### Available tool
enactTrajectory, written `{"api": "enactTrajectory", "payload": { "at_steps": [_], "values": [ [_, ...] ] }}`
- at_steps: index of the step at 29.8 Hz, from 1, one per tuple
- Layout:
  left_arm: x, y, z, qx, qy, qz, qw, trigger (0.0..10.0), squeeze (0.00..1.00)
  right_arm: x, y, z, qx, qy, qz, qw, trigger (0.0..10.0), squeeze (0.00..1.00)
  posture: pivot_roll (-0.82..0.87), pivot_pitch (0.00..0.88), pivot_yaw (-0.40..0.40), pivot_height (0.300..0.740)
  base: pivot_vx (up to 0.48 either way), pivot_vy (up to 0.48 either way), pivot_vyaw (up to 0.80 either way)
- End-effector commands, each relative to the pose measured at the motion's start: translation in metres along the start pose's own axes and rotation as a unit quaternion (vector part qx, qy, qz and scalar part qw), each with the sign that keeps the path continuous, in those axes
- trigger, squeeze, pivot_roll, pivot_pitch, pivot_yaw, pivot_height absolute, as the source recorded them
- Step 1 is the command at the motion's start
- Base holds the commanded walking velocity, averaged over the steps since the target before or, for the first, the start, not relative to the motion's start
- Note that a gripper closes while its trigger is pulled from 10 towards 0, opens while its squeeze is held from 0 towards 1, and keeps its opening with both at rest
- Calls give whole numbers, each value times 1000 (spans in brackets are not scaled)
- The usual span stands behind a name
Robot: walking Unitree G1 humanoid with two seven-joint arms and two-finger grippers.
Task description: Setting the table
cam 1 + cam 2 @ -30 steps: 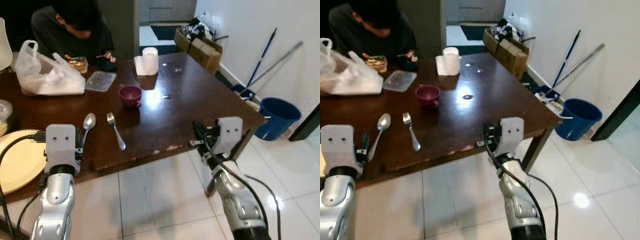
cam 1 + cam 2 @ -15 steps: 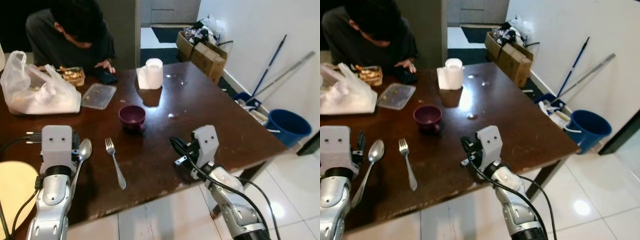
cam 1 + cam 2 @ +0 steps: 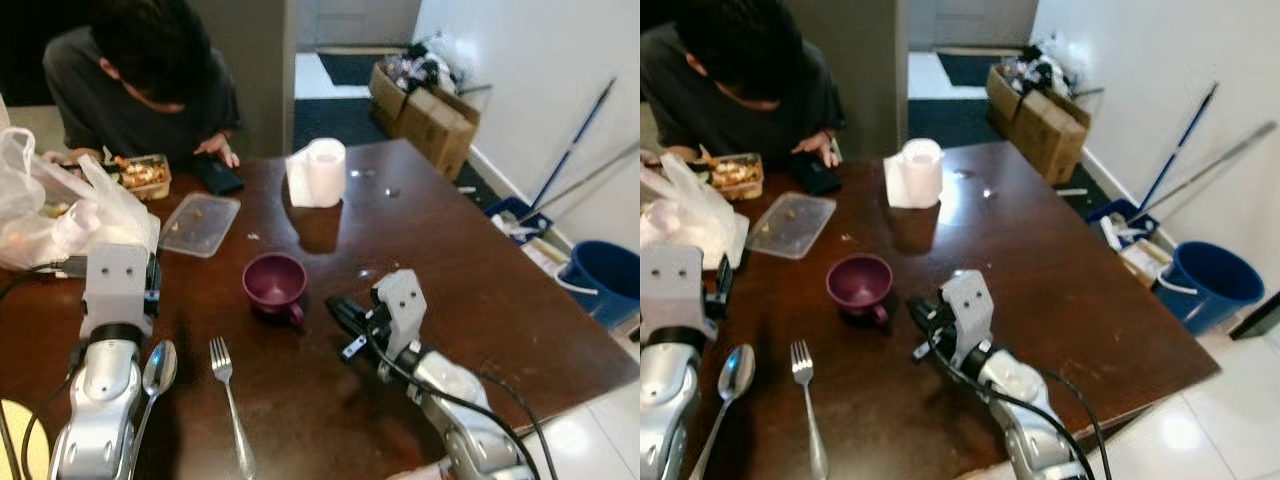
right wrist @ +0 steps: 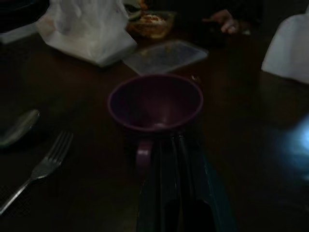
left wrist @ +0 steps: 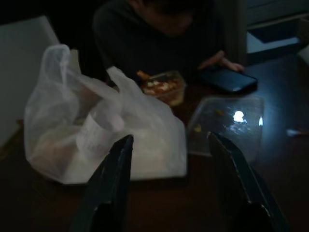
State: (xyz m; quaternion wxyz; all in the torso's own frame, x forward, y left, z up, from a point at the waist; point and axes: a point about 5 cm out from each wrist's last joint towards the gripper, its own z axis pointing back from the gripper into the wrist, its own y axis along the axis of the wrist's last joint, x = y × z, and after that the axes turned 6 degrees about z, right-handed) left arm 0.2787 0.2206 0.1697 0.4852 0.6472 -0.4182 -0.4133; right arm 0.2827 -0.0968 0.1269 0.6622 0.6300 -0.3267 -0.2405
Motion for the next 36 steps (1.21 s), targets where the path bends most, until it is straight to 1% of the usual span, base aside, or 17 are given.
{"api": "enactTrajectory", "payload": {
  "at_steps": [1,4,6,10,11,12,16,19,22,27,29,31,33,34,36],
  "values": [
    [-2,-2,-1,-1,-2,-11,1000,10000,0,-10,-8,3,-16,21,-11,1000,10000,0,56,0,63,740,0,0,0],
    [-4,0,-3,3,-3,-12,1000,10000,0,-14,-13,4,-26,23,1,999,10000,0,56,0,63,740,0,0,0],
    [-5,4,-6,15,-9,-19,1000,10000,0,-14,-19,3,-30,17,13,999,10000,0,65,0,73,740,0,0,0],
    [-7,14,-12,39,-32,-43,998,10000,0,-14,-16,-1,-14,23,21,999,10000,0,76,0,79,740,0,0,0],
    [-8,18,-15,46,-35,-48,997,10000,0,-14,-14,-4,-10,23,28,999,10000,212,81,0,82,740,0,0,0],
    [-10,21,-18,51,-36,-50,997,10000,0,-13,-13,-6,-8,21,36,999,10000,1000,82,0,83,740,0,0,0],
    [-13,27,-22,58,-35,-54,996,10000,0,-12,-10,-10,0,14,52,999,10000,1000,83,0,93,740,0,0,0],
    [-13,27,-22,58,-36,-54,996,10000,0,-11,-9,-11,5,9,55,998,10000,1000,85,0,97,740,0,0,0],
    [-9,27,-22,58,-44,-53,996,10000,0,-9,-8,-13,11,8,57,998,10000,1000,85,0,103,740,0,0,0],
    [1,29,-24,59,-63,-49,995,10000,0,-12,-7,-22,17,31,61,998,10000,1000,91,0,119,740,0,0,0],
    [6,31,-26,62,-72,-46,994,10000,0,-11,-8,-27,14,40,74,996,10000,1000,98,6,122,740,0,0,0],
    [6,31,-26,62,-72,-46,994,10000,0,-11,-8,-28,13,41,75,996,10000,1000,98,6,122,740,0,0,0],
    [11,35,-29,65,-75,-41,994,10000,0,-8,-14,-30,-8,56,78,995,10000,1000,108,17,123,740,0,0,0],
    [15,37,-31,68,-82,-39,994,10000,0,-7,-17,-31,-16,64,71,995,10000,0,115,24,123,740,0,0,0],
    [21,40,-32,72,-93,-39,992,10000,0,-6,-20,-32,-22,72,59,995,10000,0,122,28,123,740,0,0,0]
  ]
}}
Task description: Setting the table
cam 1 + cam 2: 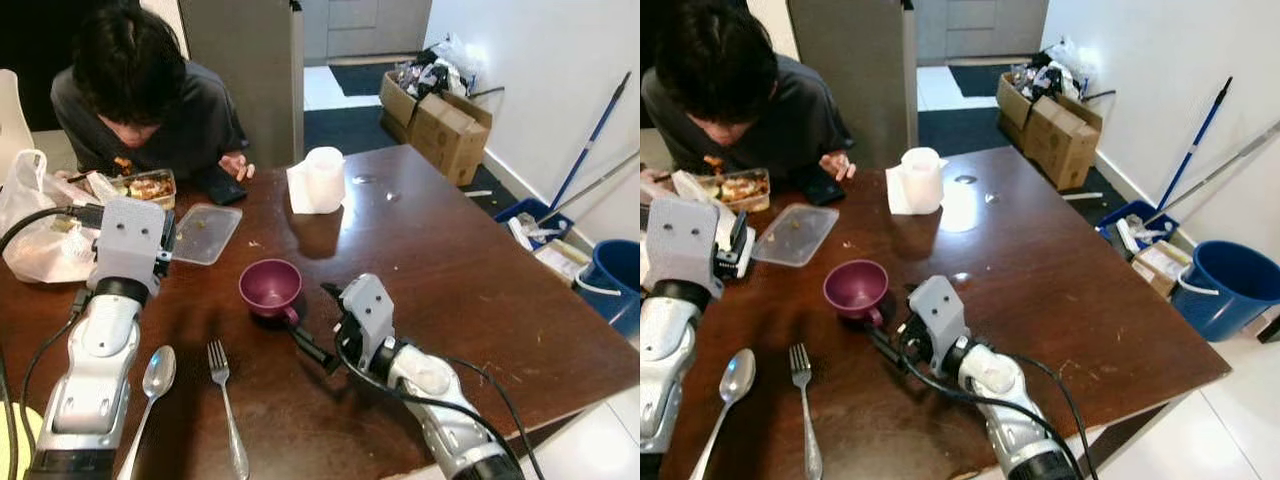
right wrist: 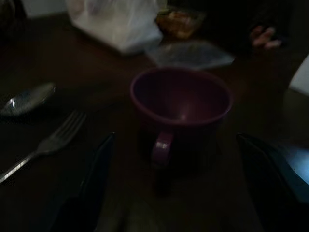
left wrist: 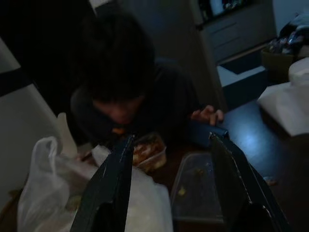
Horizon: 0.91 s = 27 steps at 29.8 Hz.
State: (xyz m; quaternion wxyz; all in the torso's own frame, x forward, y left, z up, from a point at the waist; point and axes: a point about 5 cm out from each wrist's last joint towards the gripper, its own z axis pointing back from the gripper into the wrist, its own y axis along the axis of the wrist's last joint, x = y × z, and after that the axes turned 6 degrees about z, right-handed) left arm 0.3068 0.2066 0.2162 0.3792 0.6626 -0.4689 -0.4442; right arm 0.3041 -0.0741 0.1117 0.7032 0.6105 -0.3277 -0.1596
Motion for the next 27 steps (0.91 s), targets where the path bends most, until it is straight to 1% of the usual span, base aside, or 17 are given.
{"api": "enactTrajectory", "payload": {
  "at_steps": [1,3,4,6,8,10,11,15,16,17,18,20,21,22,23,25,27],
  "values": [
    [5,-4,-1,-12,-11,-5,1000,10000,0,-3,-4,-1,-8,13,-12,1000,10000,0,122,28,123,740,0,0,0],
    [14,1,-5,-1,-35,-14,999,10000,0,2,-5,-4,-11,14,-21,1000,10000,0,131,36,122,740,0,0,0],
    [14,1,-5,-1,-35,-14,999,10000,0,2,-5,-4,-11,14,-21,1000,10000,0,131,36,122,740,0,0,0],
    [20,7,-9,9,-58,-21,998,10000,0,11,-5,-7,-11,3,-28,1000,10000,0,142,46,126,740,0,0,0],
    [21,9,-10,11,-66,-23,998,10000,0,15,-4,-9,-10,-1,-29,1000,10000,0,144,48,126,740,0,0,0],
    [18,10,-10,13,-74,-32,997,10000,0,24,-3,-11,-9,-13,-29,999,10000,0,165,61,129,740,0,0,0],
    [18,10,-10,13,-74,-32,997,10000,0,24,-3,-11,-9,-13,-29,999,10000,0,165,61,129,740,0,0,0],
    [2,7,-1,-8,-84,-59,995,10000,0,35,0,-15,-6,-15,-33,999,10000,0,191,83,133,740,0,0,0],
    [2,7,-1,-8,-84,-59,995,10000,0,35,0,-15,-6,-15,-33,999,10000,0,191,83,133,740,0,0,0],
    [-4,4,3,-21,-104,-73,992,10000,0,35,0,-17,-5,-6,-39,999,10000,0,198,89,133,740,0,0,0],
    [-18,0,12,-52,-144,-93,984,10000,0,32,0,-18,-5,9,-50,999,10000,0,210,97,133,740,0,0,0],
    [-21,-1,15,-60,-153,-97,982,10000,0,32,0,-19,-4,12,-53,999,10000,0,210,97,133,740,0,0,0],
    [-33,1,19,-75,-178,-104,976,10000,0,29,0,-21,-2,25,-60,998,10000,0,228,107,131,740,0,0,0],
    [-33,1,19,-75,-178,-104,976,10000,0,29,0,-21,-2,25,-60,998,10000,0,228,107,131,740,0,0,0],
    [-45,3,21,-89,-196,-109,970,10000,0,25,0,-23,0,38,-66,997,10000,0,237,112,131,740,0,0,0],
    [-48,4,22,-91,-200,-111,969,10000,0,24,0,-23,1,41,-68,997,10000,0,237,112,131,740,0,0,0],
    [-58,7,21,-95,-198,-120,968,10000,0,20,0,-26,1,53,-65,996,10000,0,246,116,130,740,0,0,0]
  ]
}}
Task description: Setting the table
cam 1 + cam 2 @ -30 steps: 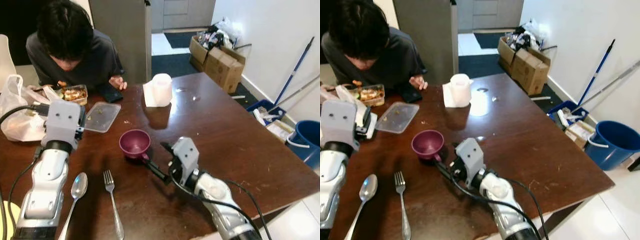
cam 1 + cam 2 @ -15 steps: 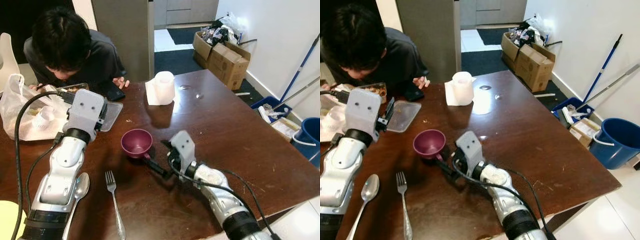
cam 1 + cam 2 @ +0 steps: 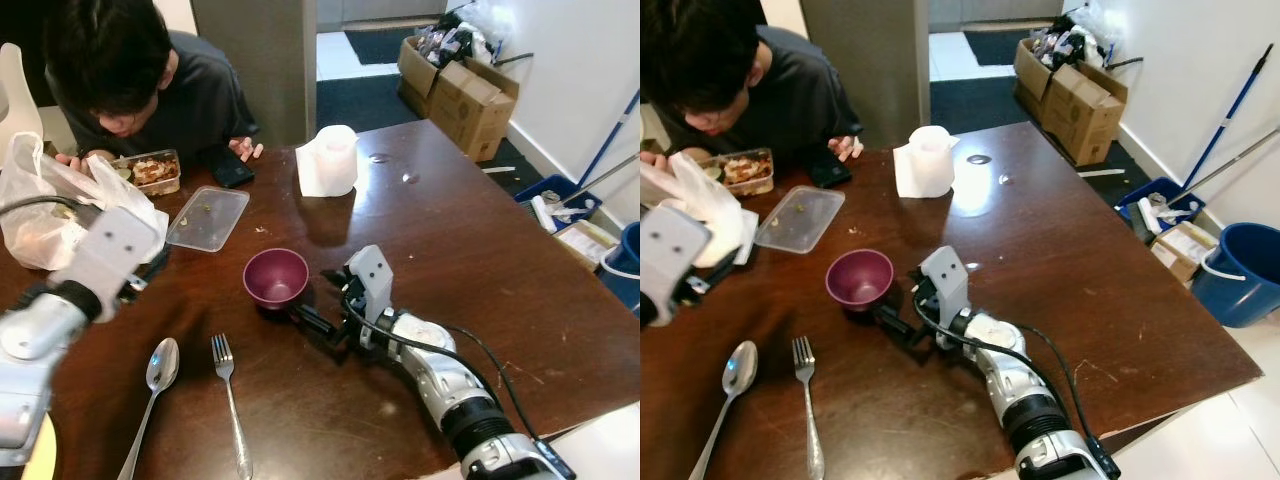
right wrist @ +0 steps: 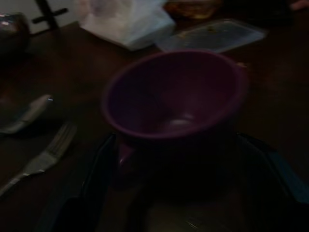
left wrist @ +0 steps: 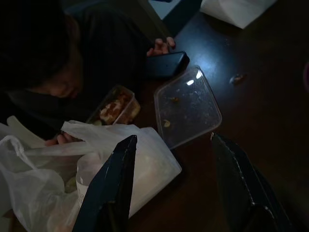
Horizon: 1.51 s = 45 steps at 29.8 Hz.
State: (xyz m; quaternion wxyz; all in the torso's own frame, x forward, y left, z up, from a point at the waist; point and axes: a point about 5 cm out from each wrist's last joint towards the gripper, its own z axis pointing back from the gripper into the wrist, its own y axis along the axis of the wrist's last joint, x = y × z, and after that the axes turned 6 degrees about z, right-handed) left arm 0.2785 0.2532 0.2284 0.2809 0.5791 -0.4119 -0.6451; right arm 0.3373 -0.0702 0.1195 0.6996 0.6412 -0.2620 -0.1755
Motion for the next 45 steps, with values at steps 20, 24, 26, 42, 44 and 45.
{"api": "enactTrajectory", "payload": {
  "at_steps": [20,24,26,42,44,45],
  "values": [
    [-1,1,16,-22,-17,13,1000,10000,0,35,11,-2,0,-140,63,988,0,0,246,127,118,740,0,0,0],
    [2,1,14,-22,-18,17,999,10000,0,38,16,-1,12,-149,69,986,0,0,236,121,118,740,0,0,0],
    [6,-1,13,-22,-20,24,999,10000,0,40,23,0,33,-155,77,984,0,0,220,107,116,740,0,0,0],
    [20,-4,-2,-9,-19,42,999,10000,0,32,26,13,50,-118,133,983,10000,0,173,54,108,740,0,0,0],
    [20,-3,-3,-7,-16,44,999,10000,0,34,26,12,50,-124,128,983,10000,0,174,52,106,740,0,0,0],
    [20,-3,-3,-5,-11,45,999,10000,0,36,29,11,54,-129,124,982,10000,0,175,50,103,740,0,0,0]
  ]
}}
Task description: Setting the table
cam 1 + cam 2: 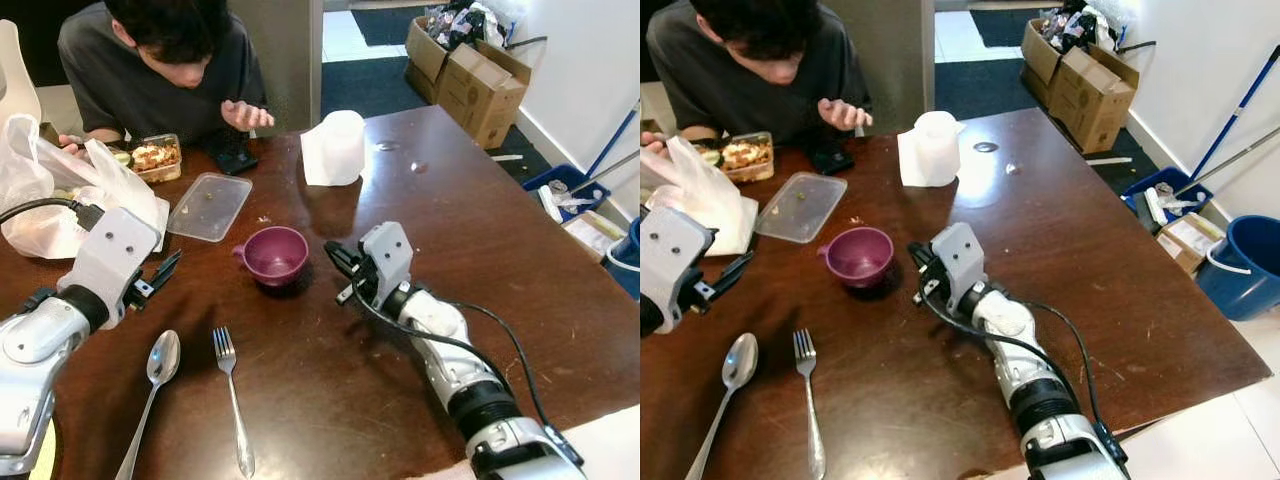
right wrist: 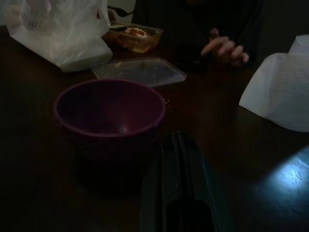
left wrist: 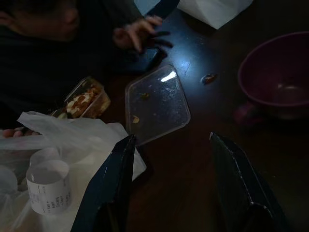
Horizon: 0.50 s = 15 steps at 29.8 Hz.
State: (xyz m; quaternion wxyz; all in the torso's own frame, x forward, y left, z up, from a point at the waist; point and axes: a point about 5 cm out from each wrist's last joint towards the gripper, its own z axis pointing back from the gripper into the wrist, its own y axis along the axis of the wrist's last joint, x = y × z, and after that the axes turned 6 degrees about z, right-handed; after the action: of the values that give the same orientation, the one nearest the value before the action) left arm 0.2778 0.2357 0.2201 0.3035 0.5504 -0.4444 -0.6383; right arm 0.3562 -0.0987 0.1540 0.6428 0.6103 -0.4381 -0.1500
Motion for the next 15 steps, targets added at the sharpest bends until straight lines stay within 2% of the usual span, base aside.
{"api": "enactTrajectory", "payload": {
  "at_steps": [1,4,7,8,9,10,15],
  "values": [
    [0,-4,-1,-6,7,-2,1000,10000,0,0,1,-3,3,-6,-7,1000,10000,0,176,48,101,740,0,0,0],
    [2,-4,-2,-3,19,3,1000,10000,0,2,6,-7,9,-15,-15,1000,10000,0,178,44,96,740,0,0,0],
    [10,-9,1,-10,28,17,999,10000,0,-1,11,-11,19,-28,-40,999,10000,0,174,41,93,740,0,0,0],
    [14,-11,2,-14,27,22,999,10000,0,-3,13,-11,24,-28,-45,998,10000,380,168,39,91,740,0,0,0],
    [16,-12,3,-16,25,25,999,10000,0,-5,14,-11,27,-27,-47,998,10000,380,168,39,91,740,0,0,0],
    [19,-15,4,-20,24,32,999,10000,0,-7,15,-10,33,-25,-52,998,10000,1000,164,38,88,740,0,0,0],
    [28,-23,4,-37,43,72,996,10000,0,-18,16,-5,42,-29,-60,997,10000,1000,148,26,80,740,0,0,0]
  ]
}}
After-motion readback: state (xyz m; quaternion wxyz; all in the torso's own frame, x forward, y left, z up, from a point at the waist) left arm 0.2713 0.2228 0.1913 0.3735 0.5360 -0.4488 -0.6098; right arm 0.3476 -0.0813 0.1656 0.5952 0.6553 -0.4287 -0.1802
